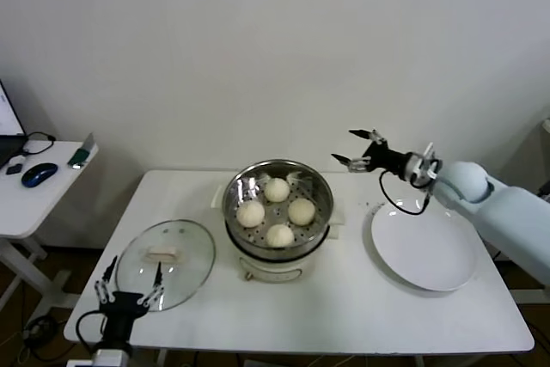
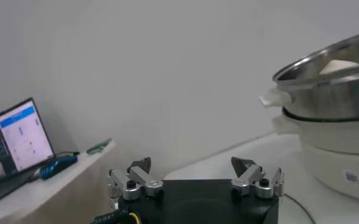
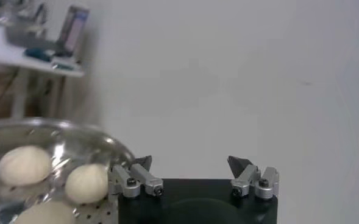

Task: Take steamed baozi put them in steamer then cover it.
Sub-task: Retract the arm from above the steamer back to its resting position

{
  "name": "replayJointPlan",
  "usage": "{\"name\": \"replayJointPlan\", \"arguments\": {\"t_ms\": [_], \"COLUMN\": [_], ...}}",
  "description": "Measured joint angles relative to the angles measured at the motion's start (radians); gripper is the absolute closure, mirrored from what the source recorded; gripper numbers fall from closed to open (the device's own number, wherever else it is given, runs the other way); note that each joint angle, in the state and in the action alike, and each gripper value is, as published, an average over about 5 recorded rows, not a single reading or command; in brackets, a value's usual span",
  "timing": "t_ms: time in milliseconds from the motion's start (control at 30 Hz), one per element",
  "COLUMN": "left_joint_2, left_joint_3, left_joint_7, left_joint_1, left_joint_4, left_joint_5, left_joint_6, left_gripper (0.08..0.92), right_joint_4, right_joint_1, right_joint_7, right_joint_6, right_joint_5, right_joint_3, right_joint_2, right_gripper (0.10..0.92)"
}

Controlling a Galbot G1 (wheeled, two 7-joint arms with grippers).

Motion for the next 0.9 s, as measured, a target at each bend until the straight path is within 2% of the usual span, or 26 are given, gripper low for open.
{"name": "replayJointPlan", "arguments": {"t_ms": [433, 667, 900], "left_joint_2": [0.064, 0.112, 0.158], "left_joint_3": [-0.034, -0.024, 0.037], "left_joint_7": [0.028, 0.029, -0.024], "left_joint_1": [-0.008, -0.008, -0.043], "left_joint_4": [-0.020, -0.017, 0.051], "left_joint_5": [0.273, 0.581, 0.838], "left_joint_6": [0.025, 0.082, 0.132], "left_gripper": [0.177, 0.177, 0.177], "right_joint_4": [0.133, 0.179, 0.198], "right_joint_1": [-0.584, -0.787, -0.923], "right_joint_7": [0.114, 0.156, 0.177], "right_joint_6": [-0.037, -0.070, -0.087], "right_joint_5": [-0.112, -0.164, -0.219], "right_joint_3": [0.646, 0.861, 0.993], "right_joint_2": [0.142, 0.251, 0.342], "right_gripper": [0.203, 0.203, 0.203]}}
